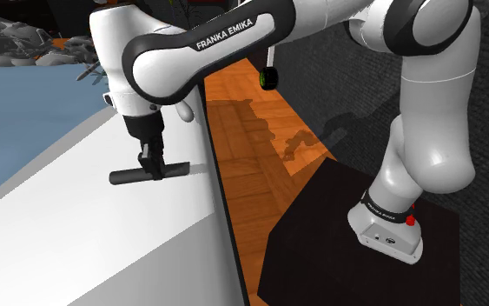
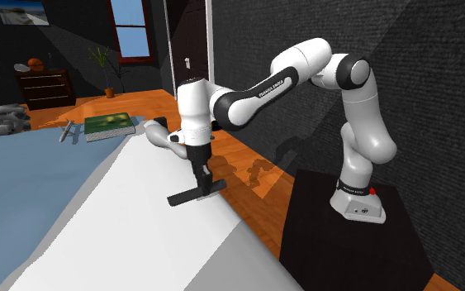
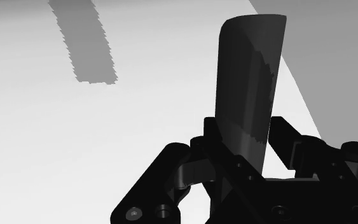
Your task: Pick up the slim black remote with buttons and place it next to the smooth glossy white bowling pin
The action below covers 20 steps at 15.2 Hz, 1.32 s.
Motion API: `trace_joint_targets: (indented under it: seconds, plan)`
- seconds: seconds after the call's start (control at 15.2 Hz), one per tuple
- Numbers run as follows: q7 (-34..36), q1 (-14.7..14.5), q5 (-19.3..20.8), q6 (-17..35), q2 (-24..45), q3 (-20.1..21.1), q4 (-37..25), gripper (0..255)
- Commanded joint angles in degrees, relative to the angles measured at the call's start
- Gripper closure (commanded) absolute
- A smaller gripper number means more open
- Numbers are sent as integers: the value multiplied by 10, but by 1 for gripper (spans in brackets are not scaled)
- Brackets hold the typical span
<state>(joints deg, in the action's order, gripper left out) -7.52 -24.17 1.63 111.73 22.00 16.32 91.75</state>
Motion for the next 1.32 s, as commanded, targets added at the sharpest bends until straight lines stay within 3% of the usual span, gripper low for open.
trace_joint_targets:
  seconds: [0.0,0.99,1.25]
  plan:
    - [0,0,-1,-14,-6,1,-8,255]
    - [3,-3,-5,-121,-18,4,-104,255]
    - [-46,33,-11,-121,-28,-11,-92,255]
